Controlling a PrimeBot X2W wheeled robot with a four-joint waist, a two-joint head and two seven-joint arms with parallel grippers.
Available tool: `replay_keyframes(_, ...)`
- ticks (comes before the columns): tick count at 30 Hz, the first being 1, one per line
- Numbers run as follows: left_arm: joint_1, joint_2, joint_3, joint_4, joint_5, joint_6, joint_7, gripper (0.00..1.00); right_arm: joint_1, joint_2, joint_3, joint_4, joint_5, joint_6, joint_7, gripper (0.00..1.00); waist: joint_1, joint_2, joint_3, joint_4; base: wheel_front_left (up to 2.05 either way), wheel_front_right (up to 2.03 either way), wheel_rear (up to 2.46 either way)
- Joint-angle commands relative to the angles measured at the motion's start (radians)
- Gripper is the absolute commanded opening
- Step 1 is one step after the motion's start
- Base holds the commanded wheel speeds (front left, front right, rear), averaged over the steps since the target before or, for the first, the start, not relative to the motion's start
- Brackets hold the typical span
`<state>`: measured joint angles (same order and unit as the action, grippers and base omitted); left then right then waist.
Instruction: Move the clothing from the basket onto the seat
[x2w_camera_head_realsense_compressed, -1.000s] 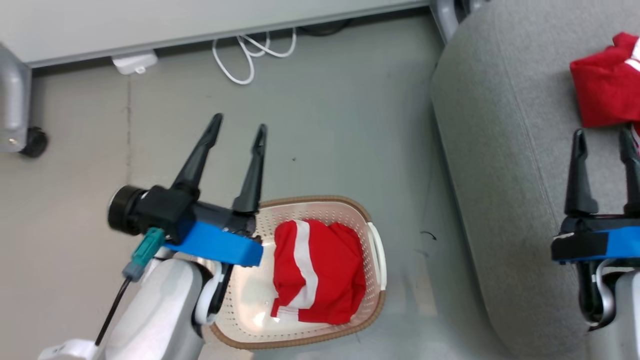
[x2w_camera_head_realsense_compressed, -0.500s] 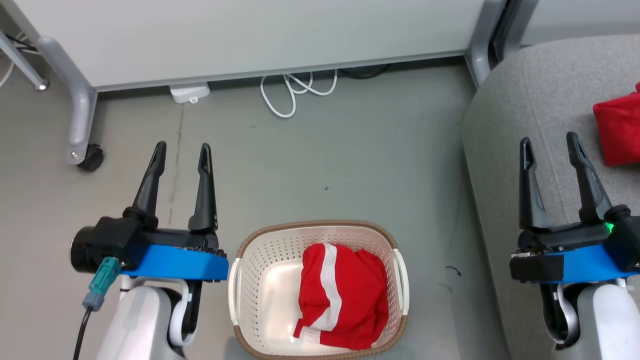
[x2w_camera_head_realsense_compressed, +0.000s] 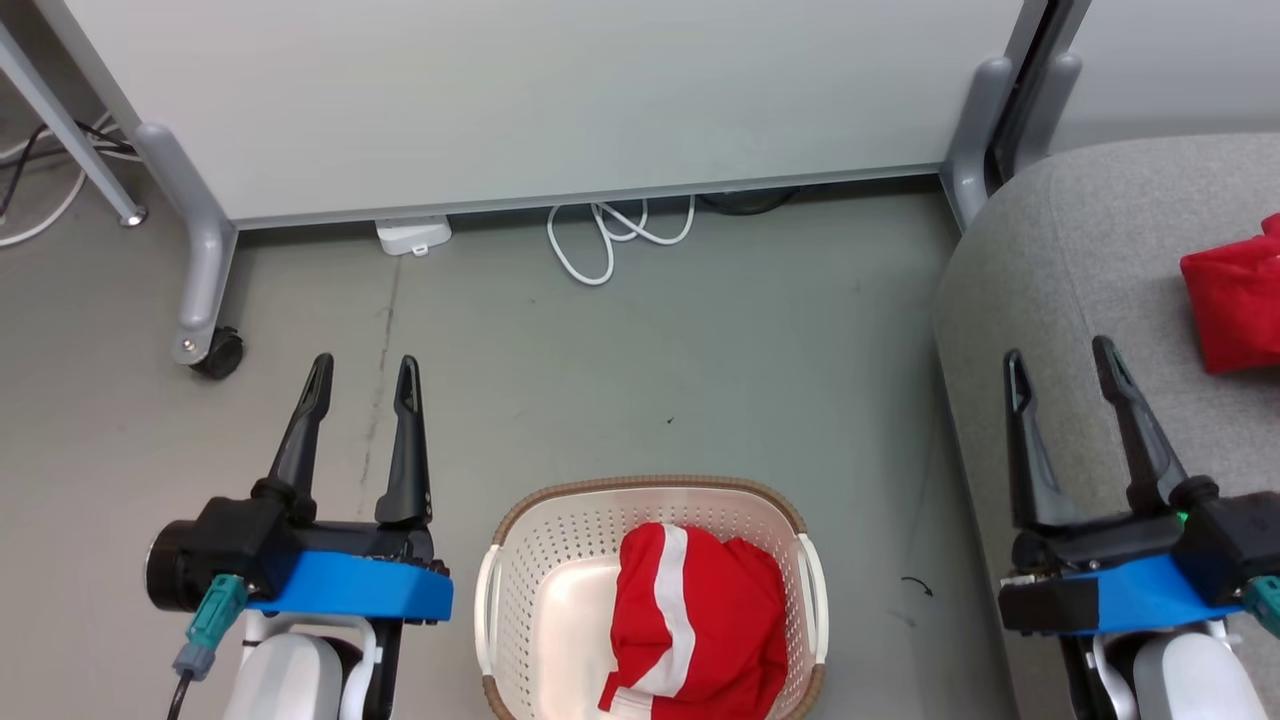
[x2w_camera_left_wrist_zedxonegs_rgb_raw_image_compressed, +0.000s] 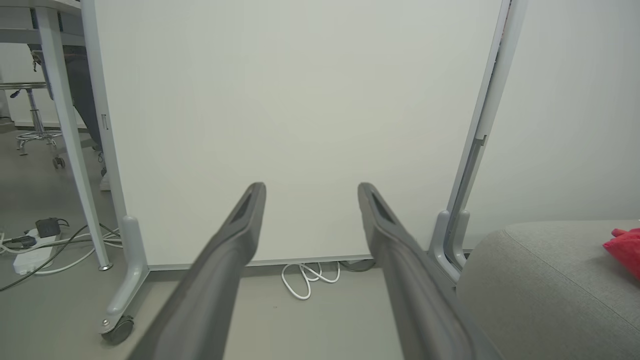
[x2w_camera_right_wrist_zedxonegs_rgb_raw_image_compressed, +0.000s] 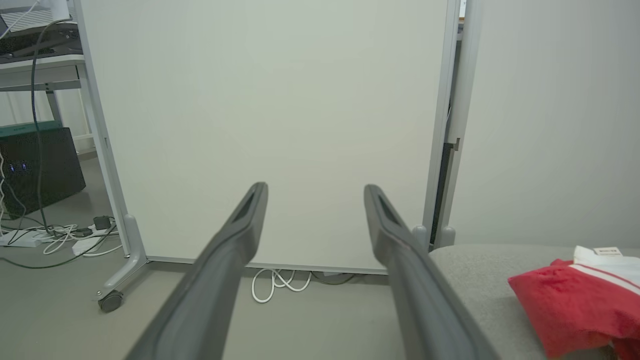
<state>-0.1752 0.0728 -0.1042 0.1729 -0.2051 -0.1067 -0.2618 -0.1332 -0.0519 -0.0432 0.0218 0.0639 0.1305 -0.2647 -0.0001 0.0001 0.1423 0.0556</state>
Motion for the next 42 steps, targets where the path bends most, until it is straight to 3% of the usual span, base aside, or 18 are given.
replay_keyframes(1,0.007,-0.001,0.007,-0.005,0.006,-0.005,-0.005,1.0,0.017,0.002,-0.002,0.003,0.003,0.0,0.0,1.0,0.0001,-0.0001,-0.005,0.001,0.0,0.0,0.0)
replay_keyframes(27,0.027,-0.021,0.033,0.01,0.026,-0.023,-0.005,1.0,0.037,0.002,-0.007,0.037,0.015,0.0,0.001,1.0,0.0001,-0.0001,-0.019,-0.002,0.0,0.0,0.0)
replay_keyframes(33,-0.029,-0.021,-0.012,0.068,0.003,-0.025,-0.005,1.0,0.012,0.002,-0.002,0.03,0.015,0.0,0.001,1.0,0.0001,-0.0001,0.01,-0.009,0.0,0.0,0.0)
replay_keyframes(42,-0.181,0.026,-0.168,0.222,-0.081,-0.024,-0.004,1.0,-0.057,0.002,0.021,0.008,-0.013,0.0,0.001,1.0,0.0001,-0.0001,0.113,-0.037,0.0,0.0,0.0)
